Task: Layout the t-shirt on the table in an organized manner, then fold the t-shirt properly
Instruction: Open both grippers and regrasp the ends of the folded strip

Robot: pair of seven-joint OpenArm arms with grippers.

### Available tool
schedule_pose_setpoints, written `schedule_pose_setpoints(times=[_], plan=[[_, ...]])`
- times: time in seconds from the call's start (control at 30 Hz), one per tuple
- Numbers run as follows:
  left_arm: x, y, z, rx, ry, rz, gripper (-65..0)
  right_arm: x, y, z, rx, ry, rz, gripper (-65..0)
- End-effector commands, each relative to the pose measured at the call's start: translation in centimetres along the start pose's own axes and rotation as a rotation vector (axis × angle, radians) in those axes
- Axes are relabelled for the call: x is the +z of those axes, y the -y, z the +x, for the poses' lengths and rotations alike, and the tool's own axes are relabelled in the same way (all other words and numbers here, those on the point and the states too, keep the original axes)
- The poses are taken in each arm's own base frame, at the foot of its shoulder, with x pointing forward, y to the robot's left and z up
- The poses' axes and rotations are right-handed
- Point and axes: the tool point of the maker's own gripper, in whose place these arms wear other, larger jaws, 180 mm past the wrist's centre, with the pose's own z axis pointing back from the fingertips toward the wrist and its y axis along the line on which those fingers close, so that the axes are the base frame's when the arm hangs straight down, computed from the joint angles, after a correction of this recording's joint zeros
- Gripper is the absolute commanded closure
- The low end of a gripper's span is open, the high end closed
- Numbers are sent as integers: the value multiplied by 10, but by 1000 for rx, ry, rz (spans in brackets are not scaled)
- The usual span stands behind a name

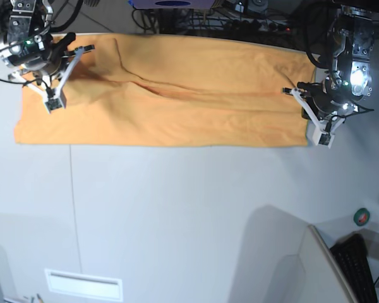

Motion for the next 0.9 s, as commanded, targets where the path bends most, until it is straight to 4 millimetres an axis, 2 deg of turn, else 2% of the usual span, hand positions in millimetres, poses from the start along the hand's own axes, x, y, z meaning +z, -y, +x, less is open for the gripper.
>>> schedule_pose_setpoints(times=[0.0, 0.13, 0.33, 0.47, 0.57, 0.6, 0.67, 0.73, 0.8, 0.87], plan=[[4, -7, 10, -7, 31, 19, 0, 3, 6, 11, -1, 50, -17, 0], [4, -8, 9, -8, 29, 20, 0, 2, 6, 12, 0, 51, -14, 0], [5, -13, 10, -20, 28, 29, 0, -14, 1, 3, -15, 8, 15, 0], [5, -12, 9, -20, 26, 29, -12, -19, -1, 8, -28, 11, 28, 0], [5, -12, 5, -21, 19, 27, -165, -19, 0, 17, -30, 33, 26, 0], [5, -11, 5, -23, 19, 26, -222, -18, 1, 21, -30, 42, 24, -36], [6, -10, 5, -22, 22, 23, -331, -17, 4, 30, -29, 61, 19, -147], [6, -9, 6, -18, 24, 19, -421, -14, 3, 39, -31, 85, 17, -222], [9, -11, 10, -15, 37, 23, -485, -5, 1, 51, -37, 129, 9, -245], [17, -22, 22, 14, 79, 50, -504, 7, 4, 62, -32, 170, -9, -246]])
